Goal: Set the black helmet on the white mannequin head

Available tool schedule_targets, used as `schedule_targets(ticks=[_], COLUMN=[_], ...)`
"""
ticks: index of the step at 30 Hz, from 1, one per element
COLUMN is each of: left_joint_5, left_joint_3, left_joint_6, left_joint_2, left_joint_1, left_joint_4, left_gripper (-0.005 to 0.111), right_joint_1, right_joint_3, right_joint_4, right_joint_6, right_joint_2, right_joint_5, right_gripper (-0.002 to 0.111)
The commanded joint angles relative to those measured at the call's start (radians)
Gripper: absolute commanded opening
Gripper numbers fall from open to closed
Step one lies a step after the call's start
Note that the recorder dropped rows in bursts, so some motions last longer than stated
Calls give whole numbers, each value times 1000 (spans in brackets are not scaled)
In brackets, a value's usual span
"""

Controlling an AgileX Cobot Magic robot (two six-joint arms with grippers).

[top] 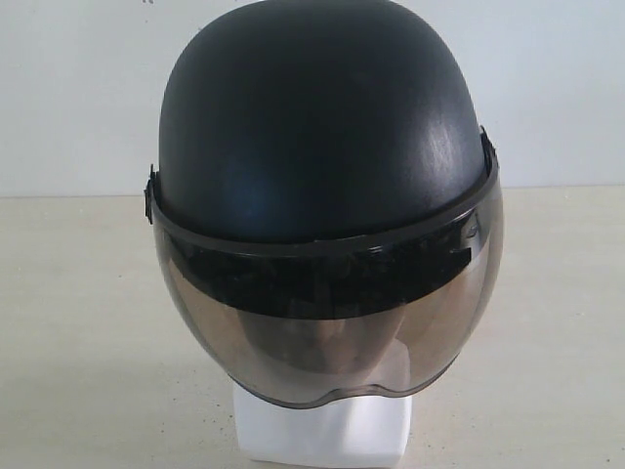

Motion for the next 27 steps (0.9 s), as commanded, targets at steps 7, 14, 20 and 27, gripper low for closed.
schedule_targets(ticks=[7,14,20,27], left_joint_5=[1,1,1,1], left_joint_3=[3,3,3,3], left_joint_6=[5,5,5,5], left_joint_2=[-4,-4,-4,-4], left_joint_1=[-6,-6,-6,-6], left_joint_4=[2,2,2,2], left_gripper=[4,4,4,4], right_joint_1=[-8,-8,-8,-8], right_joint_3=[4,4,4,4], right_joint_4=[-248,-449,-449,-444], right_joint_6=[50,256,263,263], right_joint_2=[-5,-5,-5,-5], right_joint_5=[-15,130,230,230], right_gripper=[0,0,0,0])
